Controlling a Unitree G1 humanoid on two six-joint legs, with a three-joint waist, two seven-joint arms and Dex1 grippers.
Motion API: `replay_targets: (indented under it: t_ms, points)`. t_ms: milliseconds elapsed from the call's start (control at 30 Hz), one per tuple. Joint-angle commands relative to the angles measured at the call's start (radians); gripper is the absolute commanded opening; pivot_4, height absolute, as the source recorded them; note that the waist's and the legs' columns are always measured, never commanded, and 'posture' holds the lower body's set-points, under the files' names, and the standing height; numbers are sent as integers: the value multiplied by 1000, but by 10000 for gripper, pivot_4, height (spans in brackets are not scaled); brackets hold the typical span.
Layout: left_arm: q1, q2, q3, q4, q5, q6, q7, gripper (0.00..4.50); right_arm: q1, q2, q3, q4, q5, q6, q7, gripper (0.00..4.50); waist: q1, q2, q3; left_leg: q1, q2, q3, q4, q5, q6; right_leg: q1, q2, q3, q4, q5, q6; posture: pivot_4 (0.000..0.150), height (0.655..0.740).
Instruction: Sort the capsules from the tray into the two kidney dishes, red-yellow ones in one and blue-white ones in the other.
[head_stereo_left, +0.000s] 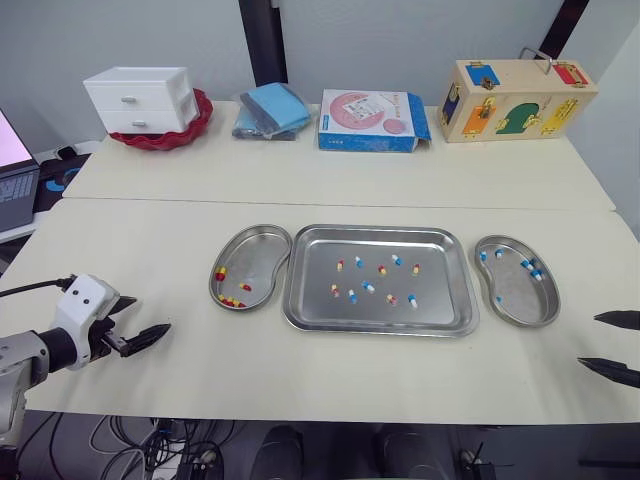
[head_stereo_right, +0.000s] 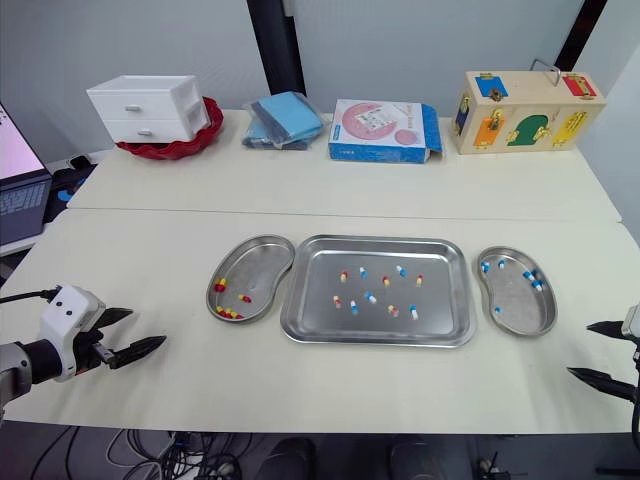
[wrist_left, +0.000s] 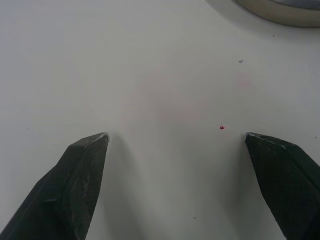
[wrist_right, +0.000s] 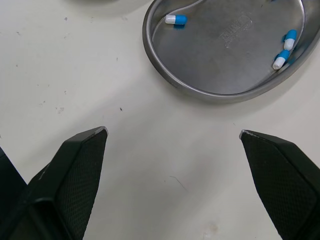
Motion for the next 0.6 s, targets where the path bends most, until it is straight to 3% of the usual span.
replay_targets:
  t_ms: [33, 367, 600]
  points:
    - [-3, 22, 12, 3, -10, -20, -19, 45000, 4, -13, -30, -12, 0, -12, -2, 44829, 0, 0, 0, 0, 0, 0, 0, 0, 0, 0, 0, 0, 0, 0, 0, 1500, 7312]
    - [-57, 17, 31, 58, -58, -39, -75, 45000, 10, 7, -63, -14, 30, -20, -15, 44829, 0, 0, 0, 0, 0, -1, 1, 0, 0, 0, 0, -1, 0, 0, 0, 1500, 7312]
    - [-13, 17, 42, 63, -82, -41, -119, 45000, 48, 25, -111, -39, 43, 3, -16, 44829, -1, 0, 0, 0, 0, -1, 1, 0, 0, 1, 0, -1, 0, 0, 0, 1500, 7312]
